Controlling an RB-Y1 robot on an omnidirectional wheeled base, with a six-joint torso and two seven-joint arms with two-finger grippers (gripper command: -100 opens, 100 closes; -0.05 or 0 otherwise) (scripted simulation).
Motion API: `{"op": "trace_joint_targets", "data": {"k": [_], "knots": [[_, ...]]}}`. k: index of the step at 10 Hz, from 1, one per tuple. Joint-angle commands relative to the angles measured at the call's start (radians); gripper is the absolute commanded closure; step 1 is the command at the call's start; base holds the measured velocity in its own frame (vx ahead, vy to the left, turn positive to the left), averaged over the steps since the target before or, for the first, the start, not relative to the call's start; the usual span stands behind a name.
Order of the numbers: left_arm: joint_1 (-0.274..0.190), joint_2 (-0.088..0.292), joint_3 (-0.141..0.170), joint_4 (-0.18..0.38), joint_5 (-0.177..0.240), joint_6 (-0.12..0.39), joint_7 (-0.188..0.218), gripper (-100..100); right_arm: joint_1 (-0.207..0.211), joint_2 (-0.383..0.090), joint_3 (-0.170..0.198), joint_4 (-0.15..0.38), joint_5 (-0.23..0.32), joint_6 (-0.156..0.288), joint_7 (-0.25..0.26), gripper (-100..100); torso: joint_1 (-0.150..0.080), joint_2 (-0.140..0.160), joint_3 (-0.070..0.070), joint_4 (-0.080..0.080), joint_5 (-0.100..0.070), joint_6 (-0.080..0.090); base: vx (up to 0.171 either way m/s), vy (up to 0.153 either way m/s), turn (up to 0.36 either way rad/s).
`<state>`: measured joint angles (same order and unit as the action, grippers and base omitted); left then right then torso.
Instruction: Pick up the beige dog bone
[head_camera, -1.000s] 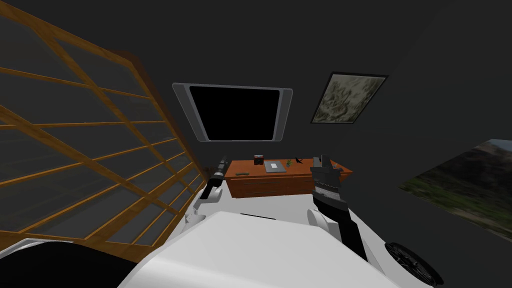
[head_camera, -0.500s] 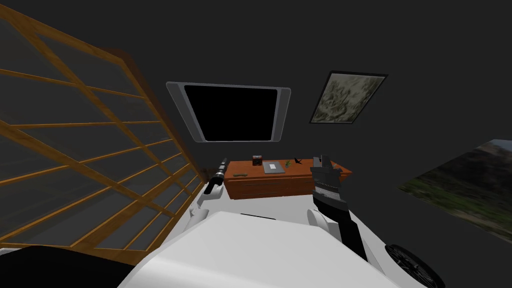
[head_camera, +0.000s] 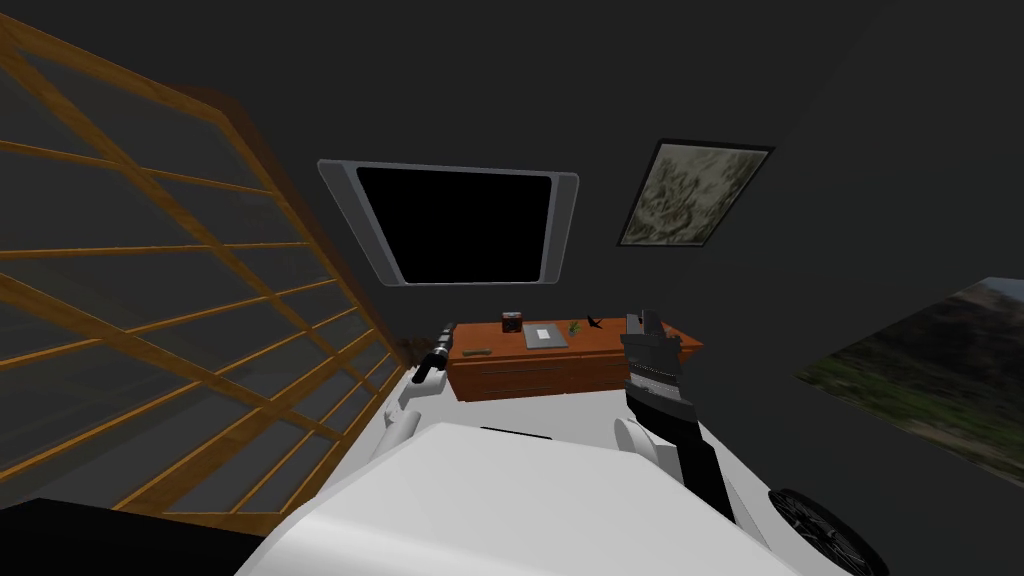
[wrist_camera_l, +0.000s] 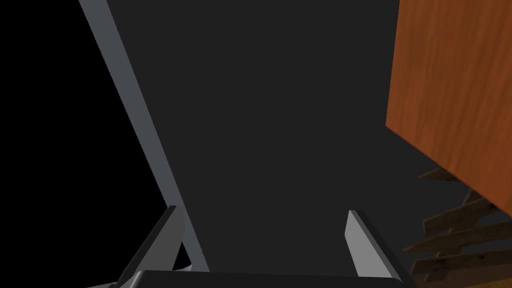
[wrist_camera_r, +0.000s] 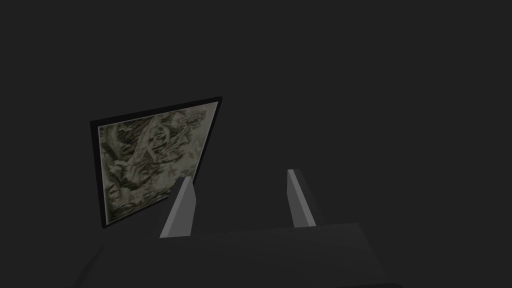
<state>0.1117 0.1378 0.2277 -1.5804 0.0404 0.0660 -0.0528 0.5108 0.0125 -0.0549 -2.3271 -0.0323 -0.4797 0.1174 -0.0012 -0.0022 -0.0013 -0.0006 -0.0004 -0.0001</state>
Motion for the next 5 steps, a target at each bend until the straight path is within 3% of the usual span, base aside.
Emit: {"op": "trace_joint_targets", "data": {"k": [1,4,5], "knots": [[-0.03,0.001,0.015,0.05,0.0,0.042,0.008,-100,0.0,0.0,0.0,0.0,0.0,0.0,0.0,0,0.0,0.0,0.0,0.0,0.0,0.0,0.033,-0.021,-0.032],[-0.05,0.001,0.025,0.102,-0.001,0.077,0.016,-100,0.0,0.0,0.0,0.0,0.0,0.0,0.0,0,0.0,-0.001,0.0,0.0,0.0,0.0,0.035,-0.018,-0.017],[-0.069,0.002,0.035,0.133,-0.001,0.111,0.024,-100,0.0,0.0,0.0,0.0,0.0,0.0,0.0,0,0.0,0.0,0.0,0.0,0.0,0.0,0.043,-0.016,-0.033]]}}
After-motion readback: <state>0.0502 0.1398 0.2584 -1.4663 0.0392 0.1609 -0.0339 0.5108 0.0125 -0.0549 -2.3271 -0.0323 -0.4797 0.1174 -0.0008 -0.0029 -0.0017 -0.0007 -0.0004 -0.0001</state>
